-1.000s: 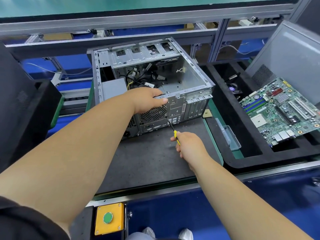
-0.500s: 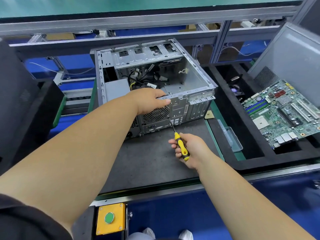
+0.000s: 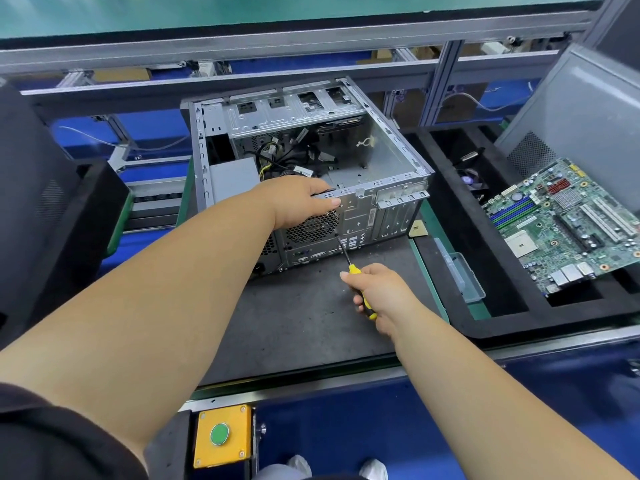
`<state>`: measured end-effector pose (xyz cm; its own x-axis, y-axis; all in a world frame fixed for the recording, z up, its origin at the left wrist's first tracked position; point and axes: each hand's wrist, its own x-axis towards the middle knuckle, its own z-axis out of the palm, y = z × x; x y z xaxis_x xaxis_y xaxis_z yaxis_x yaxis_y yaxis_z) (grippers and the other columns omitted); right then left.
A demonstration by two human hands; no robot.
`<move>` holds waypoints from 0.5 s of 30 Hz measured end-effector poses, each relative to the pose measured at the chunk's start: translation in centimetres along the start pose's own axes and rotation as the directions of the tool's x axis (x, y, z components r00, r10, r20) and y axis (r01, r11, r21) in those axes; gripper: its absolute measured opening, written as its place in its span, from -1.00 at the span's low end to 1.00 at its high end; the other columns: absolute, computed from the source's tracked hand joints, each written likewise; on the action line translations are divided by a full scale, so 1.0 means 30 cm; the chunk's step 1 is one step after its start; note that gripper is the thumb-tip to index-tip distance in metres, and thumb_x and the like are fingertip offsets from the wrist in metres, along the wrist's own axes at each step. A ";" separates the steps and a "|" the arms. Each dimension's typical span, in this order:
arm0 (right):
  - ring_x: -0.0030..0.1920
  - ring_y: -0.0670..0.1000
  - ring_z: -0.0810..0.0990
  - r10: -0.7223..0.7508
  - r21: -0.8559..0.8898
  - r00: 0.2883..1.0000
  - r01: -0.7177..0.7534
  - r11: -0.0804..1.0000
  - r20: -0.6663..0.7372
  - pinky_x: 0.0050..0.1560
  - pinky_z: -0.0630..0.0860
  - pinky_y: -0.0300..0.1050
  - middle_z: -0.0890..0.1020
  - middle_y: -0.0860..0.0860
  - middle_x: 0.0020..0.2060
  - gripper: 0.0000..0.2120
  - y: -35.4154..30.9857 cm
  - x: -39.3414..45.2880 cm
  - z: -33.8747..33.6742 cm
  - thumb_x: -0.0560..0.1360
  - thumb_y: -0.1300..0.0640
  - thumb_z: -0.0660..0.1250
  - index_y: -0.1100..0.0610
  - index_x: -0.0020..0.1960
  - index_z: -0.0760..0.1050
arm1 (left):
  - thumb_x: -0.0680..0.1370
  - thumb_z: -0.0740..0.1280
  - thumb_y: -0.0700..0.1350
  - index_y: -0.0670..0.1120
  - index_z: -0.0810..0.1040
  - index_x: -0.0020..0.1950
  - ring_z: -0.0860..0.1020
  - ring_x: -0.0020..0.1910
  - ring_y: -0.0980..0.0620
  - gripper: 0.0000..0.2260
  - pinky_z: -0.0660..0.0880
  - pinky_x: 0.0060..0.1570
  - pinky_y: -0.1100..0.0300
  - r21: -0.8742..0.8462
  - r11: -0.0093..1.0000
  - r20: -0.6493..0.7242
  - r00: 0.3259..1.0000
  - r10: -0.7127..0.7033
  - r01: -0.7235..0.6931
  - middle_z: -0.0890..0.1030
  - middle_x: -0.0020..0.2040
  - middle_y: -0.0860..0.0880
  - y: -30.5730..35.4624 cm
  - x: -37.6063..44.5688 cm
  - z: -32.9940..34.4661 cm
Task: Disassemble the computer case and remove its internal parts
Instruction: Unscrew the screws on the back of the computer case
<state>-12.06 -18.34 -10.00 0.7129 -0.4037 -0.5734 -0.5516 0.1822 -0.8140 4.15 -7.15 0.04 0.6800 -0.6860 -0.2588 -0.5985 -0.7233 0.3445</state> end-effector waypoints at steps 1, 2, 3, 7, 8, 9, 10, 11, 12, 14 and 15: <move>-0.45 -0.08 0.41 -0.002 -0.035 1.000 0.002 0.999 -0.006 -0.50 0.36 -0.24 0.48 0.03 -0.31 -0.79 0.000 -0.002 0.001 0.53 0.07 0.41 0.12 -0.09 0.40 | 0.60 0.13 0.26 0.20 0.44 0.35 0.48 0.22 -0.03 -0.63 0.41 0.27 -0.05 -0.002 1.000 -0.001 1.000 -0.001 0.001 0.55 0.25 0.05 0.000 -0.001 -0.001; -0.45 -0.07 0.41 0.010 -0.054 1.000 -0.010 0.999 -0.008 -0.49 0.35 -0.24 0.49 0.03 -0.31 -0.79 -0.003 -0.005 0.003 0.53 0.03 0.40 0.13 -0.08 0.43 | 0.60 0.14 0.26 0.20 0.44 0.36 0.48 0.22 -0.03 -0.63 0.41 0.27 -0.04 -0.005 1.000 -0.001 1.000 -0.001 0.001 0.55 0.26 0.05 0.000 -0.001 -0.001; -0.45 -0.07 0.43 0.037 -0.038 0.999 -0.037 0.999 -0.003 -0.49 0.35 -0.24 0.52 0.04 -0.31 -0.77 -0.005 -0.008 0.003 0.54 -0.02 0.38 0.15 -0.08 0.47 | 0.60 0.14 0.26 0.20 0.43 0.37 0.48 0.23 -0.03 -0.63 0.40 0.28 -0.04 -0.008 1.000 -0.001 1.000 0.000 0.000 0.55 0.27 0.05 0.000 -0.001 -0.001; -0.46 -0.07 0.46 0.111 0.183 0.990 -0.125 0.975 0.083 -0.46 0.41 -0.24 0.63 0.04 -0.26 -0.71 -0.014 -0.017 -0.005 0.65 0.05 0.19 0.21 -0.09 0.56 | 0.60 0.13 0.27 0.19 0.40 0.41 0.45 0.30 -0.03 -0.59 0.38 0.31 -0.05 0.004 1.000 0.000 1.000 -0.008 0.008 0.50 0.35 0.05 -0.003 0.003 0.002; -0.46 -0.07 0.48 0.099 0.179 0.992 -0.113 0.977 0.085 -0.45 0.42 -0.25 0.63 0.04 -0.25 -0.72 -0.013 -0.018 -0.008 0.66 0.07 0.19 0.21 -0.09 0.55 | 0.60 0.13 0.27 0.19 0.39 0.42 0.44 0.31 -0.03 -0.58 0.38 0.31 -0.05 0.006 1.000 0.000 1.000 -0.011 0.011 0.49 0.36 0.05 -0.003 0.004 0.003; -0.47 -0.07 0.49 0.082 0.158 0.993 -0.094 0.983 0.079 -0.46 0.43 -0.25 0.61 0.05 -0.24 -0.74 -0.013 -0.018 -0.013 0.65 0.07 0.21 0.20 -0.10 0.53 | 0.59 0.13 0.28 0.19 0.39 0.42 0.44 0.31 -0.03 -0.57 0.38 0.31 -0.04 0.008 1.000 0.000 1.000 -0.012 0.012 0.49 0.36 0.05 -0.004 0.005 0.003; -0.50 -0.07 0.50 0.063 0.128 0.996 -0.071 0.989 0.069 -0.48 0.42 -0.25 0.60 0.05 -0.22 -0.76 -0.012 -0.017 -0.018 0.64 0.06 0.24 0.19 -0.11 0.51 | 0.59 0.13 0.28 0.19 0.40 0.41 0.45 0.30 -0.03 -0.58 0.38 0.31 -0.04 0.010 1.000 -0.001 1.000 -0.010 0.010 0.50 0.35 0.06 -0.003 0.005 0.004; -0.52 -0.08 0.51 0.040 0.102 0.998 -0.046 0.994 0.056 -0.51 0.42 -0.24 0.59 0.06 -0.20 -0.79 -0.012 -0.016 -0.024 0.62 0.05 0.27 0.17 -0.10 0.48 | 0.59 0.13 0.27 0.20 0.40 0.40 0.45 0.29 -0.03 -0.59 0.39 0.30 -0.03 0.010 1.000 -0.003 1.000 -0.008 0.009 0.51 0.34 0.06 -0.003 0.005 0.004; -0.54 -0.08 0.51 0.016 0.088 0.999 -0.020 0.996 0.045 -0.52 0.42 -0.24 0.59 0.07 -0.17 -0.81 -0.010 -0.015 -0.028 0.61 0.05 0.31 0.16 -0.09 0.46 | 0.60 0.13 0.27 0.20 0.41 0.40 0.46 0.28 -0.03 -0.60 0.39 0.29 -0.02 0.008 1.000 -0.004 1.000 -0.008 0.008 0.52 0.32 0.06 -0.003 0.005 0.003; -0.54 -0.10 0.50 -0.020 0.077 0.999 0.018 0.997 0.030 -0.54 0.41 -0.25 0.59 0.08 -0.15 -0.83 -0.004 -0.014 -0.032 0.58 0.07 0.35 0.15 -0.07 0.43 | 0.60 0.13 0.26 0.19 0.41 0.39 0.47 0.26 -0.04 -0.60 0.40 0.28 -0.02 0.008 1.000 -0.003 1.000 -0.008 0.008 0.53 0.29 0.05 -0.002 0.004 0.002; -0.55 -0.10 0.48 -0.035 0.066 0.999 0.034 0.997 0.022 -0.54 0.39 -0.25 0.59 0.07 -0.16 -0.83 0.000 -0.013 -0.031 0.56 0.09 0.37 0.15 -0.07 0.41 | 0.60 0.13 0.26 0.18 0.41 0.40 0.47 0.26 -0.04 -0.60 0.40 0.28 -0.02 0.009 1.000 -0.001 1.000 -0.007 0.007 0.53 0.29 0.05 -0.001 0.003 0.001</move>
<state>-12.75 -19.03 -9.69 0.7412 -0.3902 -0.5463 -0.4973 0.2274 -0.8372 4.20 -7.20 -0.01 0.6848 -0.6806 -0.2606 -0.5974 -0.7290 0.3341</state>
